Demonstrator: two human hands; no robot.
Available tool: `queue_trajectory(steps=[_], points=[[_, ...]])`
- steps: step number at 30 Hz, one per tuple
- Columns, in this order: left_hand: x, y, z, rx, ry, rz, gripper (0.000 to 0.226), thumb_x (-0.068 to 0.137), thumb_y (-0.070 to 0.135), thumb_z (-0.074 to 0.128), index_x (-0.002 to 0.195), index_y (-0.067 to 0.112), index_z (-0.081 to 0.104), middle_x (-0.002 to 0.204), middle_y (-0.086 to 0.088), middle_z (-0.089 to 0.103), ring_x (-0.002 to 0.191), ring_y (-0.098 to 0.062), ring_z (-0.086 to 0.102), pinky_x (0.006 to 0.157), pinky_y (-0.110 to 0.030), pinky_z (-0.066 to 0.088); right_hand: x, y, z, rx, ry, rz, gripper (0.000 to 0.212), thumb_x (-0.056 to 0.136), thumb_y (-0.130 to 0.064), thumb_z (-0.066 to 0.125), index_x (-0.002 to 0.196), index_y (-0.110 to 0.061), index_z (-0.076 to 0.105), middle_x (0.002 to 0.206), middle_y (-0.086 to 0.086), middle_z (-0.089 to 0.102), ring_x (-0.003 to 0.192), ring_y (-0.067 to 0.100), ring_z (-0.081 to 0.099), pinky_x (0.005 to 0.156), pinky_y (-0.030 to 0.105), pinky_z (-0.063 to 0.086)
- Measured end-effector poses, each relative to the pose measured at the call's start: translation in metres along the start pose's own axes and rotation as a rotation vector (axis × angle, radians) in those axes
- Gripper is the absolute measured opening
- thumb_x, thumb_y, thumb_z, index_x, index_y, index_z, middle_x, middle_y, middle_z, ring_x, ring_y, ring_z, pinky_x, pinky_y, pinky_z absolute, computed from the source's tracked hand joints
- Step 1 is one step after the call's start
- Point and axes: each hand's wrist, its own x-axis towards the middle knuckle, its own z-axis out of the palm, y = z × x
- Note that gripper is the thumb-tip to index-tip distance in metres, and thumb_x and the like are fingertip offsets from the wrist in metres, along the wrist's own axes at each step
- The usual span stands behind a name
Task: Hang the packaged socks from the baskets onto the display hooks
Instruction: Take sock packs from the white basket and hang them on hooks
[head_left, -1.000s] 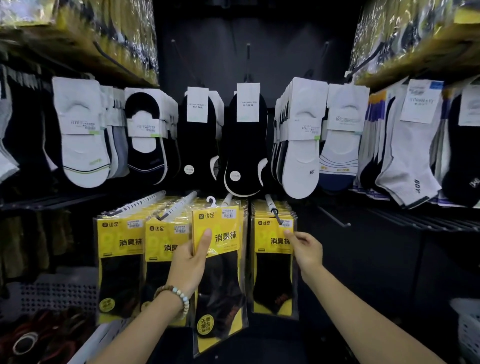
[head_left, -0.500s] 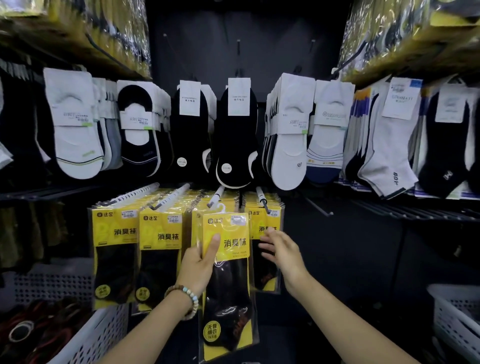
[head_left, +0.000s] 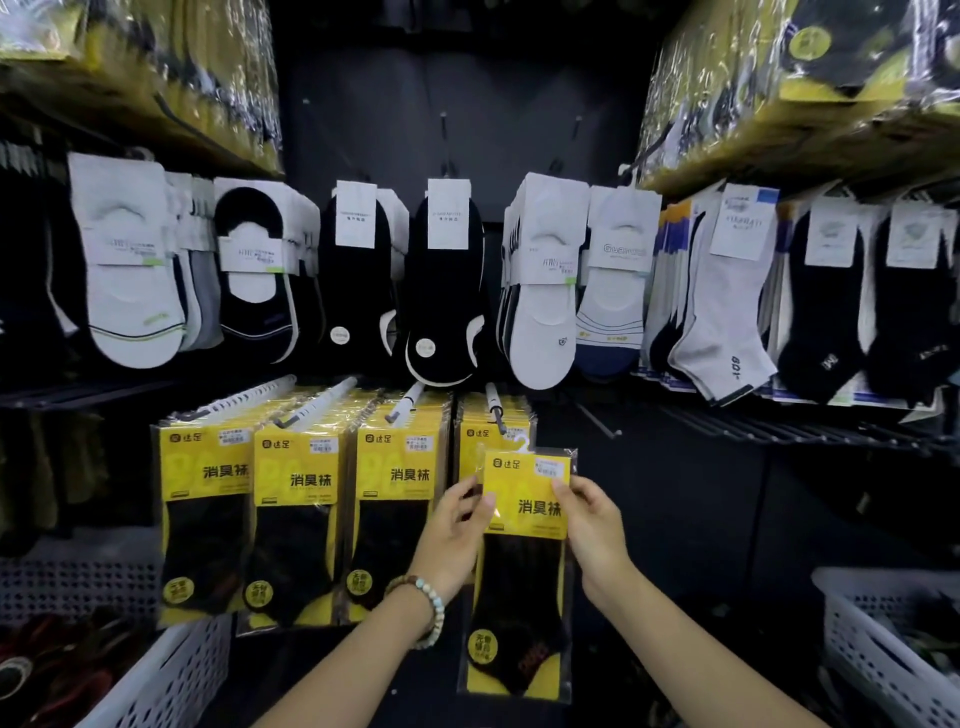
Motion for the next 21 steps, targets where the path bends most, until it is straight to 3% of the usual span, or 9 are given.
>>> queue_trajectory(steps=[3,9,13,15,17,21], points=[[0.008,0.005,0.008,-0.016,0.007,-0.001,0.061,0.09,0.045,0.047,0.144,0.025,0.027,0.141,0.001,0.043,0.106,-0.002,0.043,0.088,-0.019,0.036,0.014,-0.005,0.004,-0.025,0.02,-0.062,0.011,0.095,-0.018,0.056,0.097,-0.012,0.065,0.094,0.009,0.073,0.087,0.021,0.07,0.08,0.035,0.057],[0.024,-0.007,0.007,-0.059,0.117,0.025,0.061,0.092,0.043,0.045,0.146,0.026,0.022,0.145,0.003,0.039,0.099,0.006,0.045,0.085,-0.013,0.035,0.038,0.003,0.025,-0.088,-0.034,-0.148,0.009,0.094,-0.017,0.057,0.098,-0.011,0.063,0.093,0.009,0.073,0.089,0.023,0.07,0.081,0.039,0.057],[0.04,-0.018,0.004,-0.023,0.122,0.02,0.06,0.093,0.045,0.041,0.147,0.028,0.019,0.145,0.006,0.038,0.103,0.005,0.041,0.087,-0.016,0.032,0.057,0.019,0.035,-0.095,0.033,-0.112,0.014,0.093,-0.02,0.06,0.1,-0.009,0.065,0.091,0.006,0.072,0.083,0.015,0.069,0.072,0.026,0.055],[0.048,-0.024,0.006,-0.012,0.116,0.028,0.06,0.093,0.046,0.04,0.147,0.03,0.018,0.147,0.007,0.035,0.116,0.002,0.041,0.095,-0.02,0.034,0.068,0.026,0.039,-0.109,0.103,-0.076,0.019,0.09,-0.025,0.063,0.1,-0.009,0.066,0.091,0.003,0.07,0.084,0.013,0.066,0.074,0.023,0.051],[0.057,-0.027,0.007,0.021,0.105,0.025,0.06,0.094,0.047,0.038,0.147,0.031,0.014,0.151,0.006,0.027,0.135,-0.009,0.031,0.11,-0.032,0.028,0.077,0.031,0.041,-0.113,0.16,-0.032,0.024,0.087,-0.029,0.067,0.099,-0.008,0.067,0.091,0.003,0.068,0.086,0.014,0.063,0.074,0.023,0.048],[0.069,-0.033,0.006,0.062,0.105,0.014,0.061,0.094,0.049,0.036,0.147,0.032,0.013,0.152,0.003,0.028,0.138,-0.014,0.027,0.114,-0.038,0.025,0.085,0.039,0.041,-0.128,0.217,0.051,0.026,0.083,-0.031,0.071,0.097,-0.009,0.066,0.091,0.0,0.066,0.084,0.011,0.059,0.075,0.022,0.044]])
